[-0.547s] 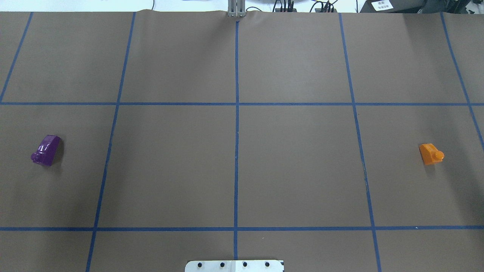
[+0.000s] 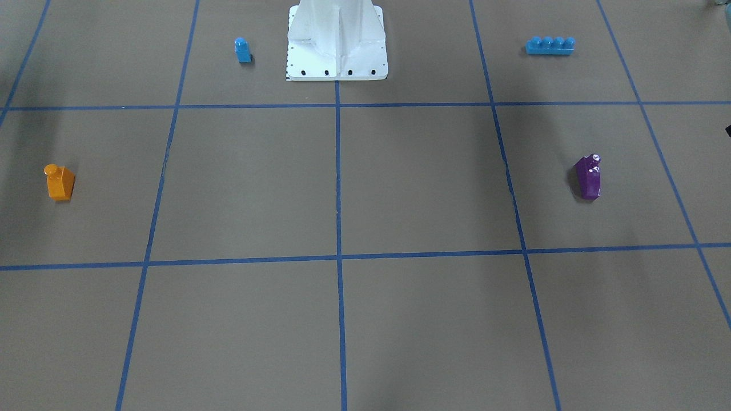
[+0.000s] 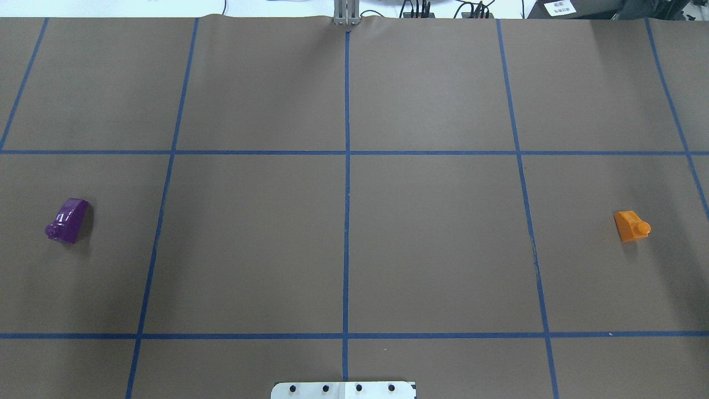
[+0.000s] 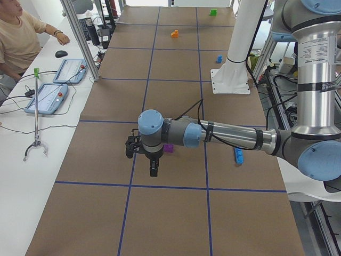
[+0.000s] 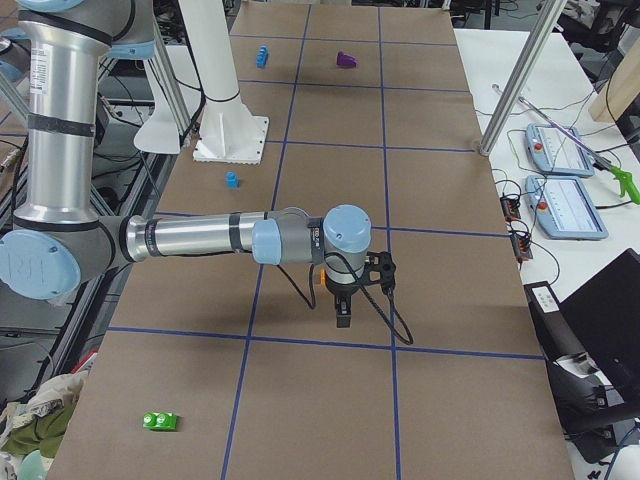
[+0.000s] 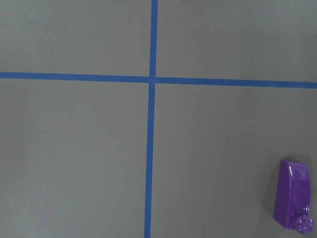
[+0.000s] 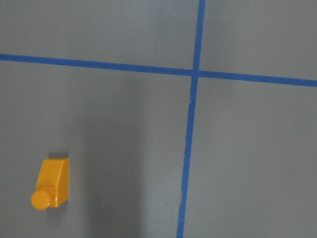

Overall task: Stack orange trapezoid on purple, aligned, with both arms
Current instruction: 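Reach the left gripper down toward the purple trapezoid block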

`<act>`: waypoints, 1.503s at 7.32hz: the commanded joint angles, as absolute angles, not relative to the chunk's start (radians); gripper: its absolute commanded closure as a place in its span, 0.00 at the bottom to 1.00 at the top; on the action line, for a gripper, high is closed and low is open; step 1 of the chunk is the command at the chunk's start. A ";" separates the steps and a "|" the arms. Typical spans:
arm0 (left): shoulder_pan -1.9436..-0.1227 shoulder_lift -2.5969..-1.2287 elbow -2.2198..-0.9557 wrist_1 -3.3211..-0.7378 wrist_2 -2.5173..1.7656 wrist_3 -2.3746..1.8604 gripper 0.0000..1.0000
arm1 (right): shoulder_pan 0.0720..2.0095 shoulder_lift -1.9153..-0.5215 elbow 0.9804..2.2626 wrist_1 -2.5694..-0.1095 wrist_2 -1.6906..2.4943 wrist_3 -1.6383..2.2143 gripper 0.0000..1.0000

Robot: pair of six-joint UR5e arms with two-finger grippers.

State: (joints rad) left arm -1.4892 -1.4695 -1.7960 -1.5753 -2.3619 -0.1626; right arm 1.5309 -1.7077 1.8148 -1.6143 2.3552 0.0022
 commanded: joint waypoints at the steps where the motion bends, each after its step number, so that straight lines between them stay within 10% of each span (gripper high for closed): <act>1: -1.400 -1.470 -1.795 -1.635 -2.356 -0.169 0.00 | 1.528 -1.709 1.807 -1.615 2.356 0.005 0.00; 9: -0.905 -1.565 -1.660 -1.908 -2.256 -0.666 0.01 | 1.519 -1.698 1.764 -1.614 2.355 -0.002 0.00; 11: -0.891 -1.557 -1.649 -1.904 -2.256 -0.670 0.67 | 1.516 -1.698 1.761 -1.614 2.355 -0.002 0.00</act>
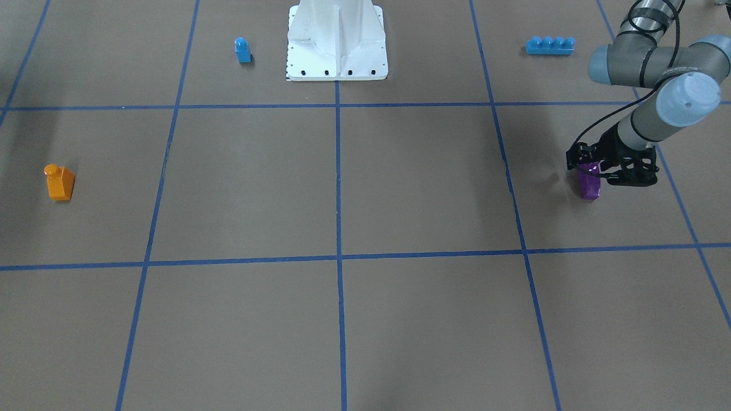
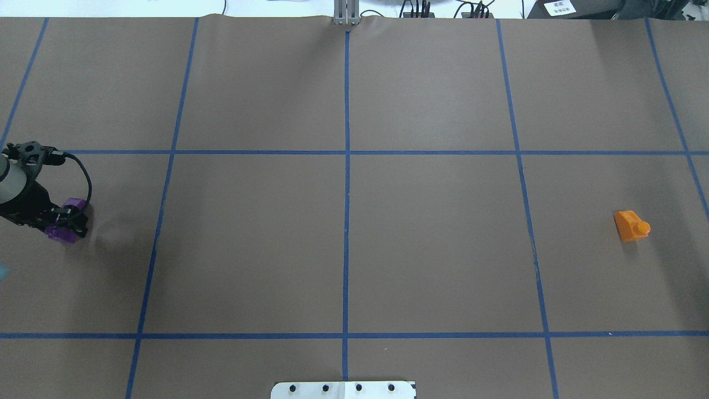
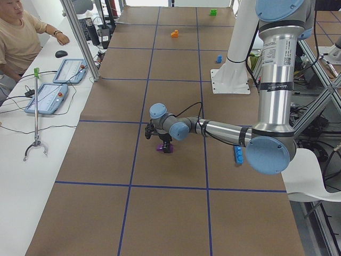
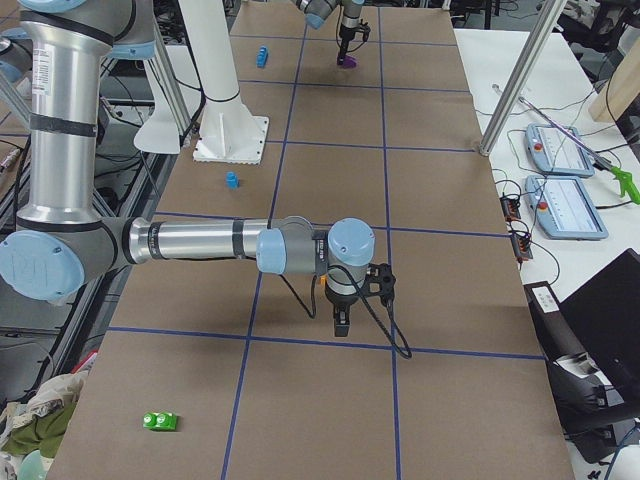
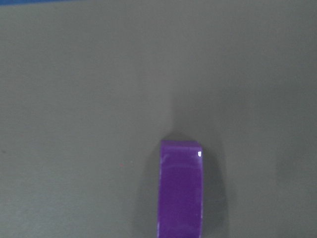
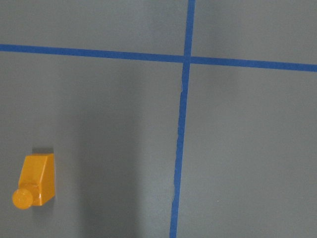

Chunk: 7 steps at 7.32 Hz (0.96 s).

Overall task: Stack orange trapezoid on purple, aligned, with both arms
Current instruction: 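Close the left gripper on the purple trapezoid block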

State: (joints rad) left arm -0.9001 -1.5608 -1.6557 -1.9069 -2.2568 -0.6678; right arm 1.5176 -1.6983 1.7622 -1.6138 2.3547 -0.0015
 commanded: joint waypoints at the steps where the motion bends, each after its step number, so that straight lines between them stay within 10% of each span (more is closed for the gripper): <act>1: -0.890 -1.554 -1.640 -1.904 -2.260 -0.672 1.00 | 1.516 -1.698 1.761 -1.614 2.355 -0.002 0.00; 4: -0.900 -1.581 -1.838 -1.780 -2.269 -0.675 1.00 | 1.514 -1.695 1.759 -1.574 2.353 0.003 0.00; 7: -0.705 -1.901 -1.878 -1.674 -2.219 -1.048 1.00 | 1.514 -1.697 1.709 -1.508 2.374 0.005 0.00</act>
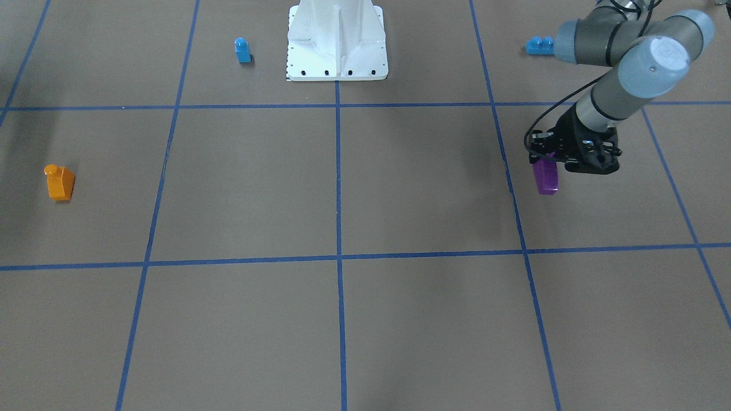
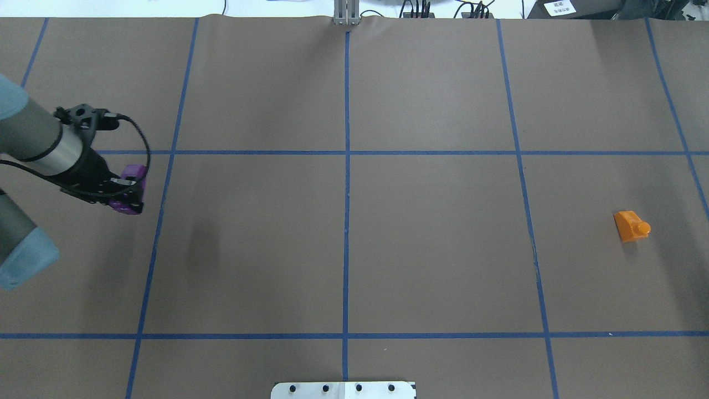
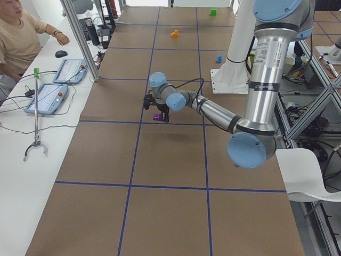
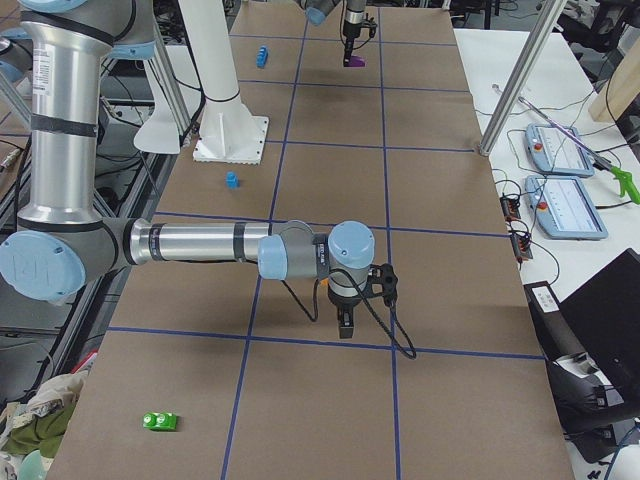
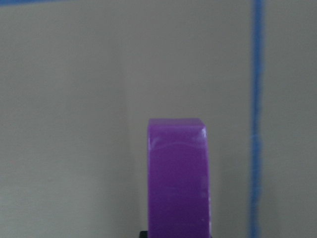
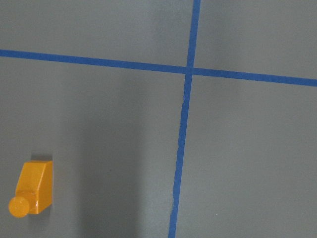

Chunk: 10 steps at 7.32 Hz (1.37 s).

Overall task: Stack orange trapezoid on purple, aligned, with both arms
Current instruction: 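Close the left gripper on the purple trapezoid block, then carry the purple block to the table center and lower it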

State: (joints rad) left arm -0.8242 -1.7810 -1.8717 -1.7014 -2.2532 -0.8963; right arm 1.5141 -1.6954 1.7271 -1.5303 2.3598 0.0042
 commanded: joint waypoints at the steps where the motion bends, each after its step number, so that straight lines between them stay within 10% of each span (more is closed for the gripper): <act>1: -0.616 -2.008 -1.843 -1.651 -2.133 -1.136 1.00 | 1.514 -1.698 1.707 -1.506 2.394 0.005 0.00; 5: -0.463 -2.527 -1.359 -1.548 -1.970 -1.144 1.00 | 1.516 -1.741 1.660 -1.424 2.513 0.002 0.00; 10: -0.466 -2.566 -1.220 -1.667 -1.965 -1.215 1.00 | 1.514 -1.764 1.631 -1.316 2.517 0.005 0.00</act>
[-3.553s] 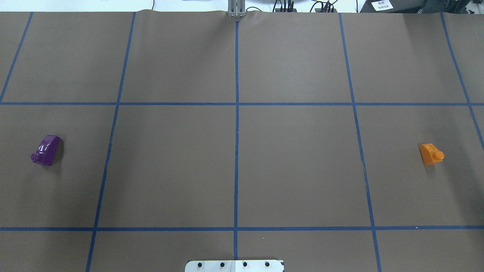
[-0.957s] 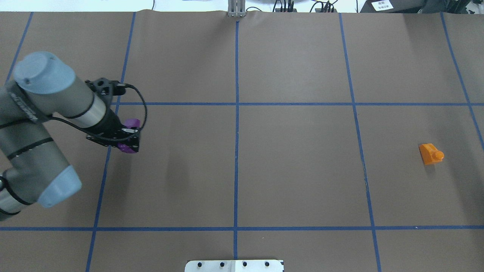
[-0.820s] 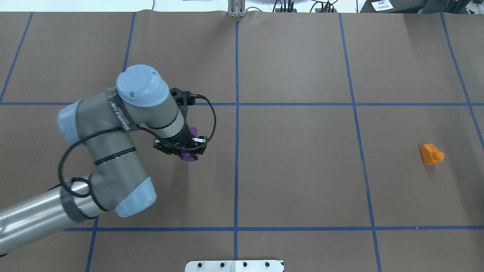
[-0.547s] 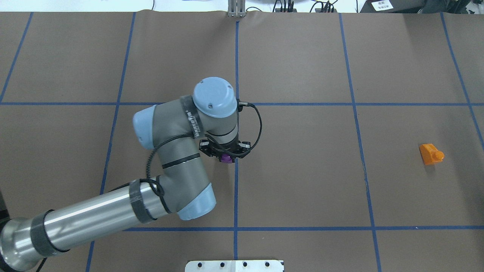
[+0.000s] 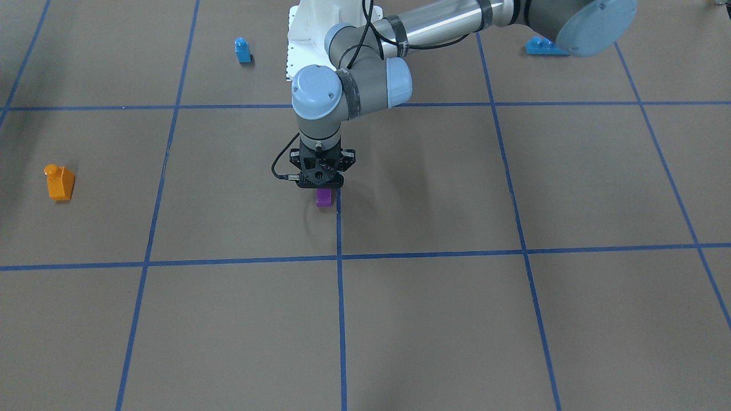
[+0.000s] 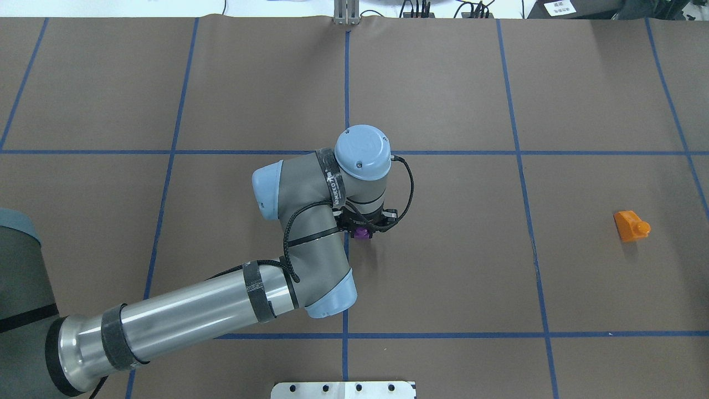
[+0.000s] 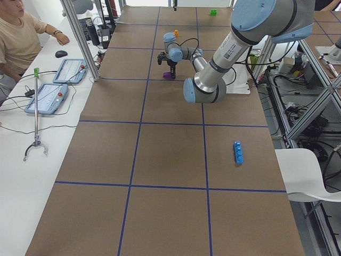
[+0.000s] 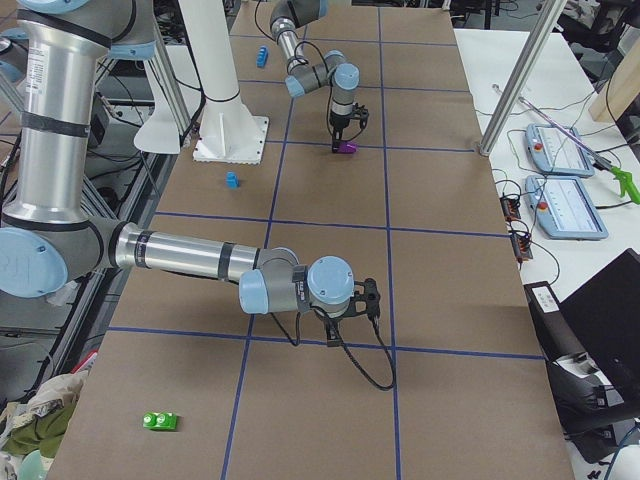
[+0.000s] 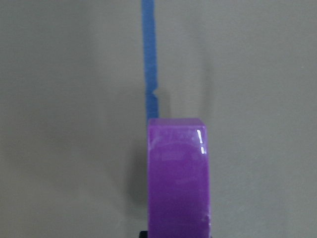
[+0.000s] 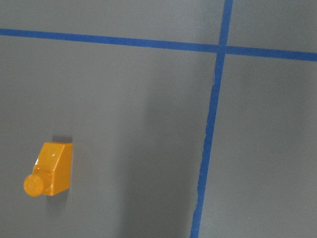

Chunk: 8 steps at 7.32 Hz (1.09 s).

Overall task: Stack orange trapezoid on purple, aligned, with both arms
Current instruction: 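Carry the purple block to the table center and lower it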

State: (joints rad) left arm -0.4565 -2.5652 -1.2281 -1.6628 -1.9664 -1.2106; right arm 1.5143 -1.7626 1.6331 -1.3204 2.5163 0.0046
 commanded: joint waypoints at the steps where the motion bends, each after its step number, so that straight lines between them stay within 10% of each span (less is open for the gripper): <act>1: -0.478 -2.566 -1.221 -1.643 -1.967 -1.215 1.00 | 1.514 -1.763 1.632 -1.316 2.517 0.003 0.00; 8: -0.486 -2.565 -1.216 -1.620 -1.967 -1.209 1.00 | 1.513 -1.763 1.631 -1.316 2.517 0.005 0.00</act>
